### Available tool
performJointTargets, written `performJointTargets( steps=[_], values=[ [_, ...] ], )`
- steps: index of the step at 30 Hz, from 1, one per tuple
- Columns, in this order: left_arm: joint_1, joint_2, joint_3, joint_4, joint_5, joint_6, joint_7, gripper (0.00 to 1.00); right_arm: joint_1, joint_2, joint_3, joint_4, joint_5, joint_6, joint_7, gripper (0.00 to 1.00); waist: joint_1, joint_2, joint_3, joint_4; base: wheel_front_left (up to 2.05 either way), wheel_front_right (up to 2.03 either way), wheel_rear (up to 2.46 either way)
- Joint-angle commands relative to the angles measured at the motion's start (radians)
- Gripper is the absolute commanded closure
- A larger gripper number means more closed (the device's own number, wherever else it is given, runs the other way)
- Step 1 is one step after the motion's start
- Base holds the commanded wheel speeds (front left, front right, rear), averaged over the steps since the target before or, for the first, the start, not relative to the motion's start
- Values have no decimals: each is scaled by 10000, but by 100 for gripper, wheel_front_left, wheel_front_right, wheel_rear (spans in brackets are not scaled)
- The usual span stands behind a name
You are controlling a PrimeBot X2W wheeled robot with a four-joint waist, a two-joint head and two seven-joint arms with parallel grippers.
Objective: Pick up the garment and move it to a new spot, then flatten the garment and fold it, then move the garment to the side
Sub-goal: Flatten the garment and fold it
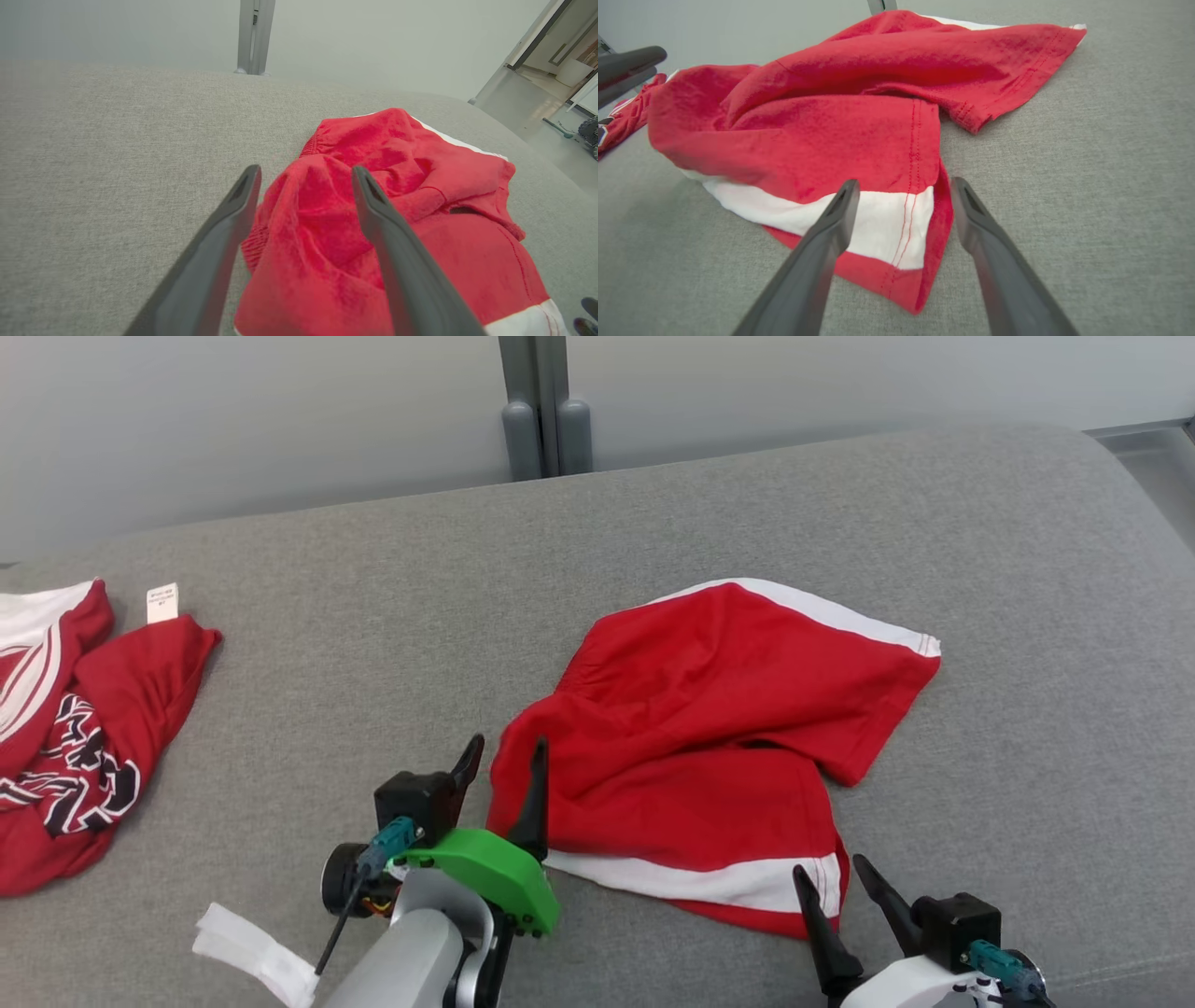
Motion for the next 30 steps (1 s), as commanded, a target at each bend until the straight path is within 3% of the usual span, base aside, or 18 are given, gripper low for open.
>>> performJointTargets(
  steps=[1, 9, 13, 14, 15, 16, 18, 19, 24, 30],
  values=[
    [344, 106, 227, -296, 439, -62, -9, 0, -207, -23, 128, 217, 74, 1, -30, 0, 0, 0, 156, 229, 0, 0, 0],
    [1555, 190, 1288, -1656, 2295, -180, -8, 0, -699, -25, 29, 1391, 590, 1, -30, 0, 0, 0, 264, 612, 0, 0, 0],
    [2007, 83, 1720, -1881, 2728, -325, -8, 0, -611, -31, -153, 1490, 503, 1, -30, 0, 0, 0, 177, 682, 0, 0, 0],
    [2094, 44, 1803, -1877, 2836, -360, -8, 0, -548, -25, -143, 1422, 638, 1, -30, 4, 0, 0, 140, 683, 0, 0, 0],
    [2154, 20, 1870, -1861, 2906, -395, -8, 0, -498, -23, -102, 1386, 760, 1, -30, 19, 0, 0, 115, 678, 0, 0, 0],
    [2223, 0, 1936, -1816, 2997, -423, -9, 0, -434, -23, -65, 1400, 950, 1, -30, 44, 0, 0, 82, 663, 0, 0, 0],
    [2295, -70, 2022, -1753, 3148, -476, -9, 0, -441, -25, 66, 1386, 1171, 1, -30, 76, 0, 0, 44, 638, 0, 0, 0],
    [2313, -100, 2050, -1727, 3238, -517, -9, 0, -454, -23, 162, 1385, 1279, 1, -30, 100, 0, 0, 32, 629, 0, 0, 0],
    [2440, -186, 2228, -1606, 3549, -640, -9, 0, -449, -140, 437, 1114, 1691, 1, -30, 100, 0, 0, -70, 517, 0, 0, 0],
    [2595, -238, 2373, -1353, 3886, -776, -9, 0, -36, -668, -1472, 333, 948, 1, -30, 100, 0, 0, -194, 332, 0, 0, 0]
  ],
)
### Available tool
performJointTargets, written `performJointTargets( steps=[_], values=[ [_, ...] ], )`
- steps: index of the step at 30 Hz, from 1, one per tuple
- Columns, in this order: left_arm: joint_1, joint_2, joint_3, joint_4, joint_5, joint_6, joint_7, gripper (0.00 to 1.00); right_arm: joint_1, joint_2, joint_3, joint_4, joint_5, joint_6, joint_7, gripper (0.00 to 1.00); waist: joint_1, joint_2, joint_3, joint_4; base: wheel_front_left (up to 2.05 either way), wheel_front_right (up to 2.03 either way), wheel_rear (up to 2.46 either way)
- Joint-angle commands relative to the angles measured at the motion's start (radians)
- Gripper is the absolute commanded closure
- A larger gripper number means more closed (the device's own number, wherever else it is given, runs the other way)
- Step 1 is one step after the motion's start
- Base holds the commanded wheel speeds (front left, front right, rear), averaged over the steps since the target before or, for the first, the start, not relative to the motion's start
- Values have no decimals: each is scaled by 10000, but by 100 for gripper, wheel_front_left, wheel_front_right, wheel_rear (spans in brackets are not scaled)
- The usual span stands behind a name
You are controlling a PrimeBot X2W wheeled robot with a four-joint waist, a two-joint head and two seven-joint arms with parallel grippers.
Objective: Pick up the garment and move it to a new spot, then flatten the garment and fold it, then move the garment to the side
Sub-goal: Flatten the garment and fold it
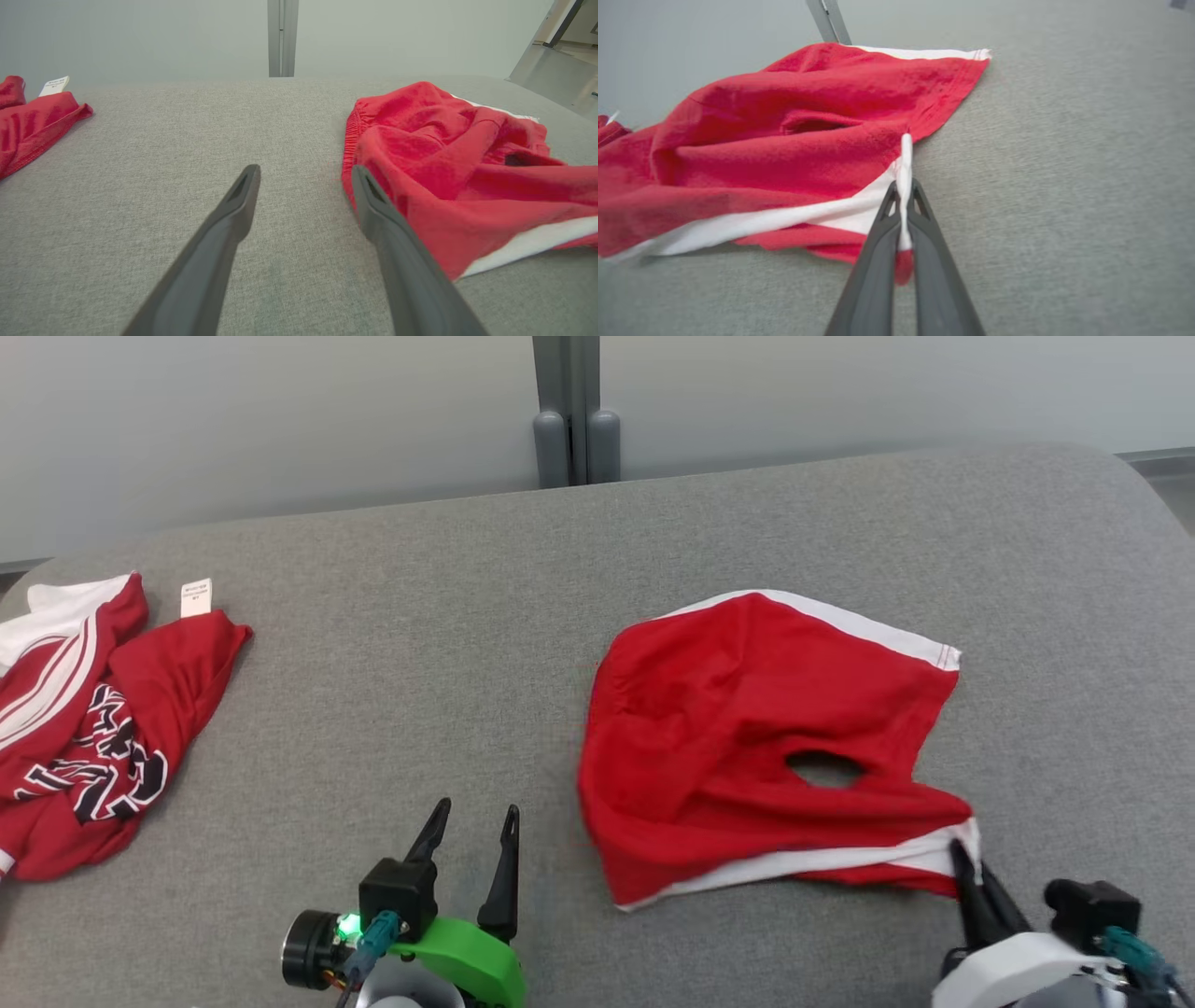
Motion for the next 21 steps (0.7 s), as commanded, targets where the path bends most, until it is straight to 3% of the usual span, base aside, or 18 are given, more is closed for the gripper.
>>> performJointTargets(
  steps=[1, 5, 7, 10, 15, 21],
  values=[
    [226, 4, 1, 100, 114, -88, -7, 0, 204, -56, -413, -112, -224, 1, -30, 100, 0, 0, -64, -70, 0, 0, 0],
    [236, -18, -331, 454, 183, -647, -7, 0, 359, -251, -1622, -270, -731, 1, -30, 100, 0, 0, -166, -163, 0, 0, 0],
    [198, -28, -841, 746, 261, -1211, -7, 0, 332, -296, -2186, -265, -1012, 1, -30, 100, 0, 0, -199, -194, 0, 0, 0],
    [-16, -6, -1721, 1457, 321, -1630, 21, 0, 205, -200, -2757, -216, -1534, 1, -30, 100, 0, 0, -224, -206, 0, 0, 0],
    [-703, -23, -3174, 2500, -349, -1785, 158, 0, 51, -46, -2848, -167, -1853, 1, -30, 100, 0, 0, -123, -197, 0, 0, 0],
    [-1789, -15, -4838, 2624, -2976, -1794, 592, 0, -306, 39, -2927, 153, -1792, 1, -30, 100, 0, 0, 362, -451, 0, 0, 0]
  ],
)
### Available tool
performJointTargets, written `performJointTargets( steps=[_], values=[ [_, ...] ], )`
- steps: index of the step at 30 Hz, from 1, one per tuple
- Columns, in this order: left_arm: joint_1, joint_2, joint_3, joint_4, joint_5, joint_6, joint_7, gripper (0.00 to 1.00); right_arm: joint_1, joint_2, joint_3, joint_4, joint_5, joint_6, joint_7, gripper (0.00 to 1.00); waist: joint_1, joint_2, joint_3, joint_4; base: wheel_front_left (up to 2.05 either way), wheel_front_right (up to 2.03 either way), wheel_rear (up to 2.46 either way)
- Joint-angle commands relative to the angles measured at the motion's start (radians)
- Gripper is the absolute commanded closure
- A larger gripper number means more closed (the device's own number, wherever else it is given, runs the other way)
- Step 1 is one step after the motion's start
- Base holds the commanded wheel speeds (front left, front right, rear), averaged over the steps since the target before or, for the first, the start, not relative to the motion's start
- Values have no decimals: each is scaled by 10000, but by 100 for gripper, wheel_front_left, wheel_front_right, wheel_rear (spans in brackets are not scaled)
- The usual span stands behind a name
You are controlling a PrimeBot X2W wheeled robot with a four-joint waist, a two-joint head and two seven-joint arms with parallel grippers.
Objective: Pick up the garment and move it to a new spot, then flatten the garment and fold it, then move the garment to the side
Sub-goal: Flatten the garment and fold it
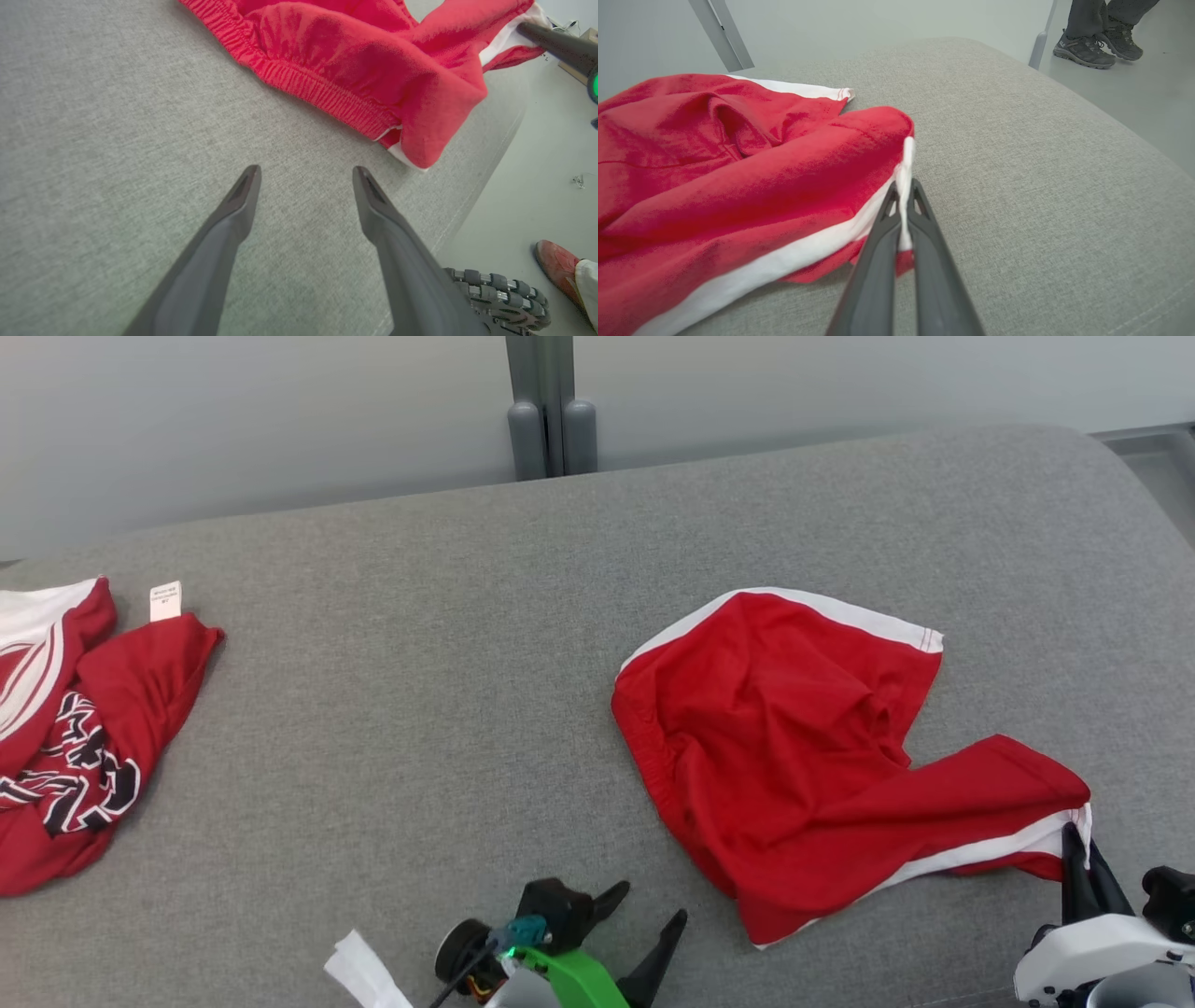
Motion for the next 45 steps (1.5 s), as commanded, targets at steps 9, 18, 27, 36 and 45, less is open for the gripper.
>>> performJointTargets(
  steps=[9, 18, 27, 36, 45],
  values=[
    [-1931, 53, -1409, 189, -3455, 793, 256, 0, -839, -135, 80, 310, -10, 1, -30, 100, 0, 0, 1255, -544, 0, 0, 0],
    [-2890, 49, -2731, -124, -6323, 1330, 224, 16, -1165, -169, 398, 307, -86, 1, -30, 100, 0, 0, 1722, -889, 0, 0, 0],
    [-3675, 69, -3537, 626, -6320, 1392, -522, 100, -1257, -121, 292, -144, 58, -1, -30, 100, 0, 0, 1648, -888, 0, 0, 0],
    [-4407, 672, -2600, 817, -5407, 965, -604, 100, -957, -118, -1071, -1029, -316, -1, -30, 100, 0, 0, 1173, -338, 0, 0, 0],
    [-4591, 550, -2332, -308, -6011, 695, -22, 100, -1097, 225, -1075, -834, -424, -7, -30, 100, 0, 0, 1263, 59, 0, 0, 0]
  ],
)
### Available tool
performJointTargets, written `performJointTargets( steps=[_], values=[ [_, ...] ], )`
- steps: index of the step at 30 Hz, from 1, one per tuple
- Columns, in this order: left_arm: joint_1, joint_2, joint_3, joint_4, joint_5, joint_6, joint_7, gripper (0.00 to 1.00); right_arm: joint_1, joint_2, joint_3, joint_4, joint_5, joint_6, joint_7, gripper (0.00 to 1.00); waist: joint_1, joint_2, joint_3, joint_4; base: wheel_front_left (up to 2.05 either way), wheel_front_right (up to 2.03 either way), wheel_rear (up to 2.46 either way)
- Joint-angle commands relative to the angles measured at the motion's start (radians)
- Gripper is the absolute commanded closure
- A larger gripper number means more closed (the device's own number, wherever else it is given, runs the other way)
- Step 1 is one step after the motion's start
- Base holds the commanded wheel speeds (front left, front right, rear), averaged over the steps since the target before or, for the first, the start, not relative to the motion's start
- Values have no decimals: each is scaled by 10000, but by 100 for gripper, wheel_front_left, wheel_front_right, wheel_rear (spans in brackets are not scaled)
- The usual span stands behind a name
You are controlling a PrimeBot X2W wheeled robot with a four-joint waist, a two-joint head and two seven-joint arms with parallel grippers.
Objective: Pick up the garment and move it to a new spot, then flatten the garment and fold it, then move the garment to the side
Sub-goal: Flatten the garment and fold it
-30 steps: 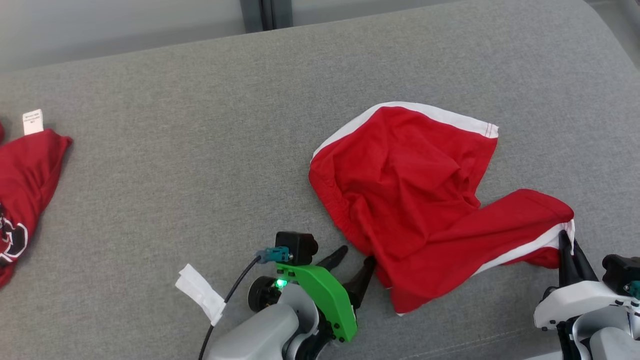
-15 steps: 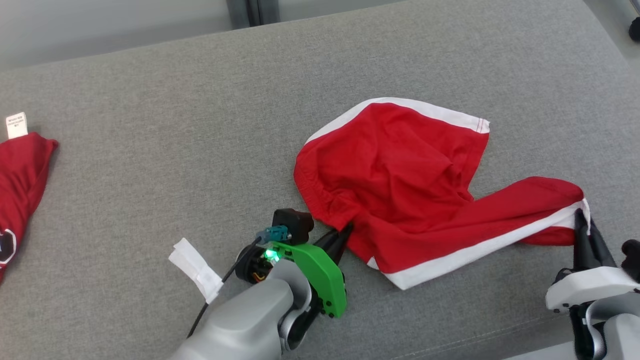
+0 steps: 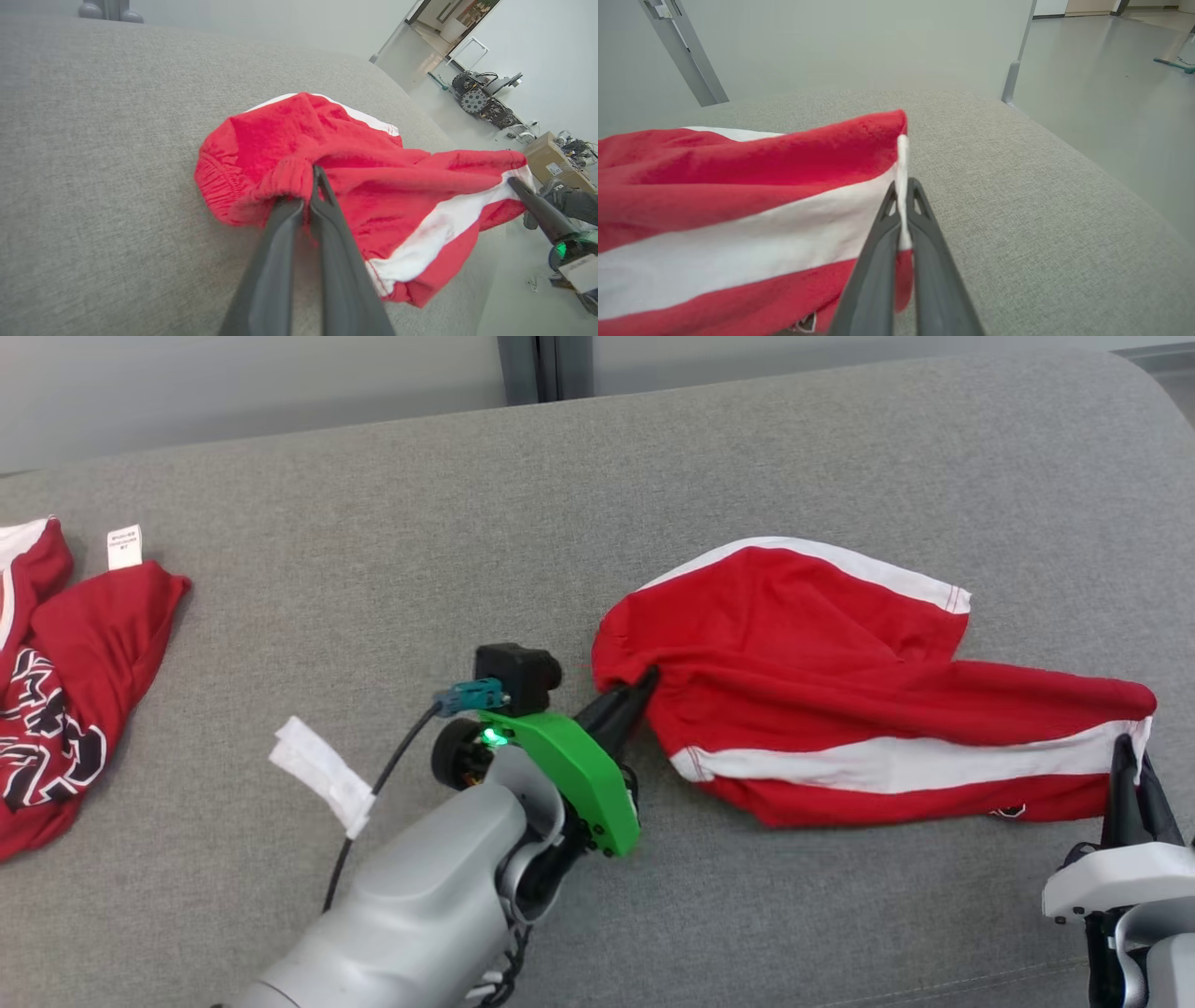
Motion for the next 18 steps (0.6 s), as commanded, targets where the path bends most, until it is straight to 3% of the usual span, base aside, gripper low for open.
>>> performJointTargets(
  steps=[1, 3, 4, 5, 9, 14, 18],
  values=[
    [-29, -192, -161, 192, -127, -266, 132, 100, -172, 31, 49, 59, -14, -16, -30, 100, 0, 0, 81, 52, 0, 0, 0],
    [-38, -304, -351, 650, -26, -463, 134, 100, -318, 98, 179, 191, -14, -15, -30, 100, 0, 0, 74, -34, 0, 0, 0],
    [-51, -384, -421, 940, 45, -509, 3, 60, -388, 124, 246, 276, 8, -15, -30, 100, 0, 0, 50, -120, 0, 0, 0],
    [-13, -435, -445, 1136, 52, -556, -69, 0, -449, 144, 295, 347, 8, -16, -30, 100, 0, 0, 31, -183, 0, 0, 0],
    [352, -567, -316, 1333, 193, -695, -445, 0, -575, 199, 349, 524, -67, -15, -30, 100, 0, 0, -111, -332, 0, 0, 0],
    [1865, 148, 688, 210, 242, -808, -532, 0, -471, 258, 382, 651, -4, -15, -30, 100, 0, 0, -398, -554, 0, 0, 0],
    [3129, 625, 682, -1188, 217, -838, -535, 0, -270, 307, 426, 676, -5, -15, -30, 100, 0, 0, -491, -497, 0, 0, 0]
  ],
)
